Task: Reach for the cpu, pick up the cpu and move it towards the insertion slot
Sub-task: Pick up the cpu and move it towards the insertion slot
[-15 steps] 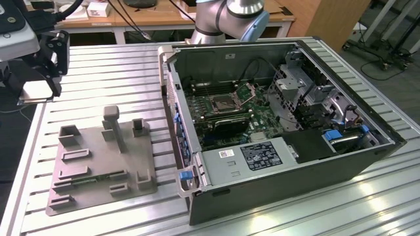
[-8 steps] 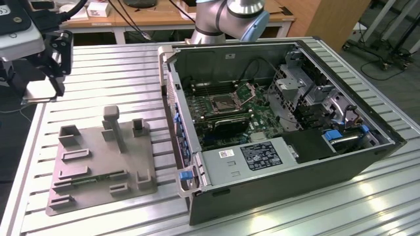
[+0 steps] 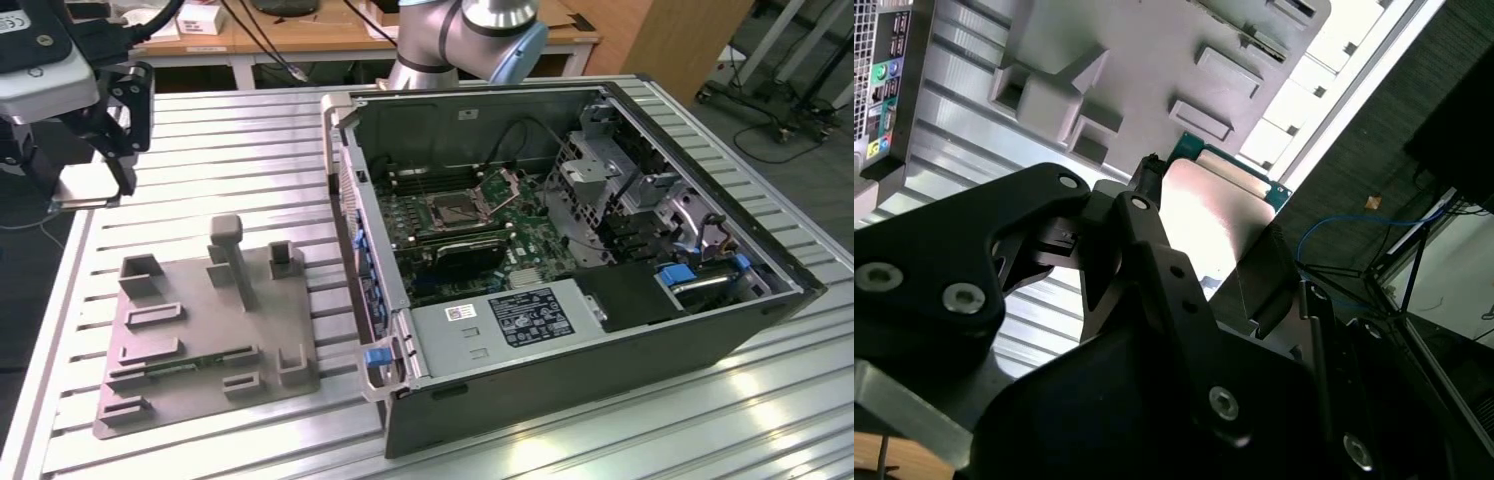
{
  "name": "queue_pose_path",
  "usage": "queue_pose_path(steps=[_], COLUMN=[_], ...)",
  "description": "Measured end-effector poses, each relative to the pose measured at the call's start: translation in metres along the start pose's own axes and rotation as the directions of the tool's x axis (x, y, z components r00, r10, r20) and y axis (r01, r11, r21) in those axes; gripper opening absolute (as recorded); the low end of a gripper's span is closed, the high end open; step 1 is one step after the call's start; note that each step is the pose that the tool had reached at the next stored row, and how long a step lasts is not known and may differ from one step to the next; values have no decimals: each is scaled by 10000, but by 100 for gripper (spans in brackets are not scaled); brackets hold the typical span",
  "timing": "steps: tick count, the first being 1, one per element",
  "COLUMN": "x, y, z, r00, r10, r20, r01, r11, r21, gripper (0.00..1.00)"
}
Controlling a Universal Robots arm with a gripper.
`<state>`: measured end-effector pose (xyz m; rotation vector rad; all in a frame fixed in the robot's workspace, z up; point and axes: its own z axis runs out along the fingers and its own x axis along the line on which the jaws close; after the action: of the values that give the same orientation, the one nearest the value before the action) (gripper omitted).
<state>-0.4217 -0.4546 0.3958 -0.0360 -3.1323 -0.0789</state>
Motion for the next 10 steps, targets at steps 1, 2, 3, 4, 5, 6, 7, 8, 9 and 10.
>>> queue_pose_path(steps=[1,2,3,4,5,6,7,8,9,10], x=[0,-1,-1,-2,-2,-4,-4,-4,-4,-4], y=[0,0,0,0,0,0,0,1,2,2], z=[0,0,0,0,-1,-4,-10,-23,-37,-53], r00=[10000,10000,10000,10000,10000,10000,10000,10000,10000,10000], r10=[1,1,1,0,0,0,0,0,0,0], r20=[0,0,-1,0,-2,-1,-2,-2,-1,-1], r01=[-1,-1,-1,0,0,0,0,0,0,0], r11=[10000,10000,10000,10000,10000,10000,10000,10000,10000,10000], r21=[0,1,1,0,1,2,2,2,1,1], gripper=[54,54,54,54,54,54,54,54,54,54])
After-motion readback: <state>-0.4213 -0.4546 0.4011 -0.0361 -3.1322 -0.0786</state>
